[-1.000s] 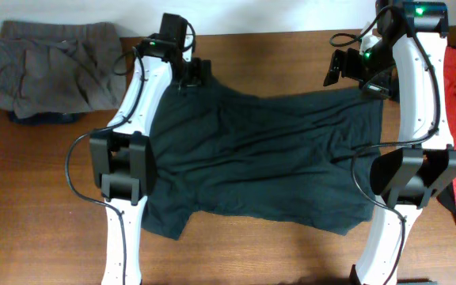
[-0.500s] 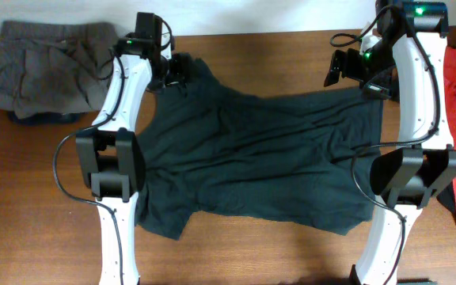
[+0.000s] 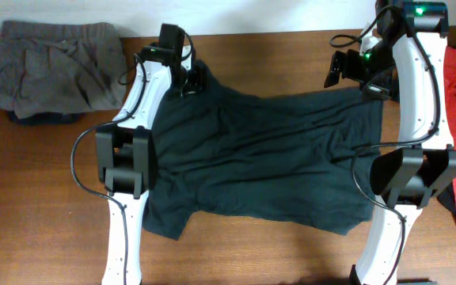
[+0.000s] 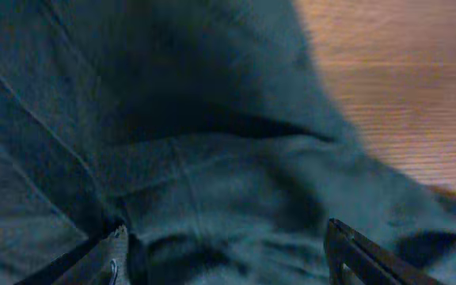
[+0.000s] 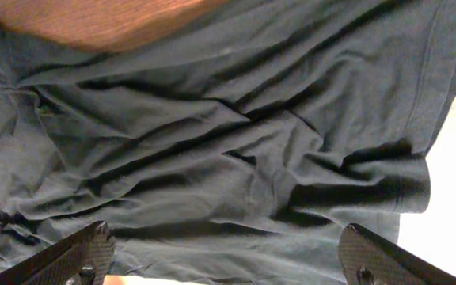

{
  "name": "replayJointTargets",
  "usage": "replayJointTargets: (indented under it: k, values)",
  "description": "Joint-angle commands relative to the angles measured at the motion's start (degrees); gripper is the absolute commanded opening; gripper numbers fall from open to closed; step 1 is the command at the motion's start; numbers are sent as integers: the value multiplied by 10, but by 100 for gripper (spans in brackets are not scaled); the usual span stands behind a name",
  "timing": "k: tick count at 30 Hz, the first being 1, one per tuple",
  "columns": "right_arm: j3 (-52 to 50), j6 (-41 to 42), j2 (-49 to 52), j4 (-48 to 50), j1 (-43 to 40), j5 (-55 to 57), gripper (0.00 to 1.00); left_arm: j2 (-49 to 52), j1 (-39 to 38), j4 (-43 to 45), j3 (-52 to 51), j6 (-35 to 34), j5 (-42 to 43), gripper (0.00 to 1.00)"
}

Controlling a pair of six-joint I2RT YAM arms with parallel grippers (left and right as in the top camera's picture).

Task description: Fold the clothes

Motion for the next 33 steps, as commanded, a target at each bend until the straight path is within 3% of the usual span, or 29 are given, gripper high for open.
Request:
replayJointTargets:
  k: [1,8,12,19,21,24,33]
  values:
    - [8,-10,-11,-3,5,5,95,11,4,5,8,-3,5,78]
    - [8,-10,-11,-3,5,5,95,11,4,16,8,-3,5,76]
    - [8,-10,-11,-3,5,5,95,11,4,17,8,-3,12,59]
    - [8,-10,-11,-3,5,6,95,11,4,18,11,-3,12,13]
    - [8,-10,-11,-3,5,8,95,11,4,18,17,-3,12,7]
    - [8,-10,-11,-3,5,19,95,11,4,17,31,-3,12,1]
    - [8,-10,-11,-3,5,21,95,11,-2,37,135,-4,11,1]
